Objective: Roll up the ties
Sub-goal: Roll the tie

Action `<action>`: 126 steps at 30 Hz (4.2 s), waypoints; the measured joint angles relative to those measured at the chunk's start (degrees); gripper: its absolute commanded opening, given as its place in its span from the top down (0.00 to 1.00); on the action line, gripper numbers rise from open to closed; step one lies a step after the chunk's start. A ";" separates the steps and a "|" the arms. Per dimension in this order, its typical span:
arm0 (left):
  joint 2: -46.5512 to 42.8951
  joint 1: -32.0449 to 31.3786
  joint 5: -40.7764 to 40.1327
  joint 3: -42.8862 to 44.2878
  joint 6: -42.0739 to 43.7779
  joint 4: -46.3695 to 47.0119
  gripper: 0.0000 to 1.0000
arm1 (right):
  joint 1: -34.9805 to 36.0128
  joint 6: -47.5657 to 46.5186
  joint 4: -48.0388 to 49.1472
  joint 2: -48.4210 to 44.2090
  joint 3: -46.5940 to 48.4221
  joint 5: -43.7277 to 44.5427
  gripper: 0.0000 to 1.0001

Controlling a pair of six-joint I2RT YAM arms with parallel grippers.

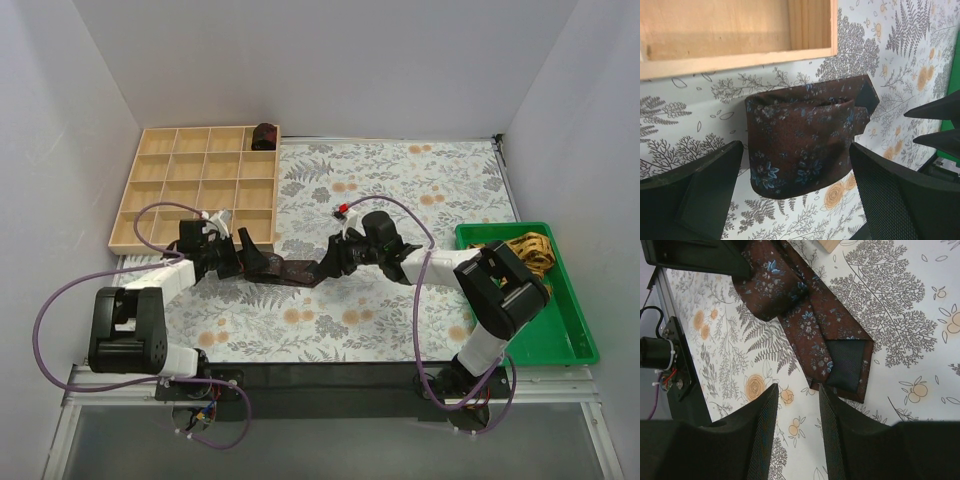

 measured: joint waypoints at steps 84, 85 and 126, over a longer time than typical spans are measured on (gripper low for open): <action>-0.44 -7.52 -4.17 -15.63 -22.97 32.09 0.20 | 2.45 9.68 -3.50 20.79 19.10 -6.03 0.60; 0.11 -7.52 -3.80 -15.61 -22.93 32.81 0.20 | 2.45 9.90 -3.30 20.81 19.10 -6.03 0.60; 7.72 -9.86 -2.56 -7.39 -15.45 25.59 0.73 | 0.15 12.15 -2.19 18.51 15.80 -6.51 0.58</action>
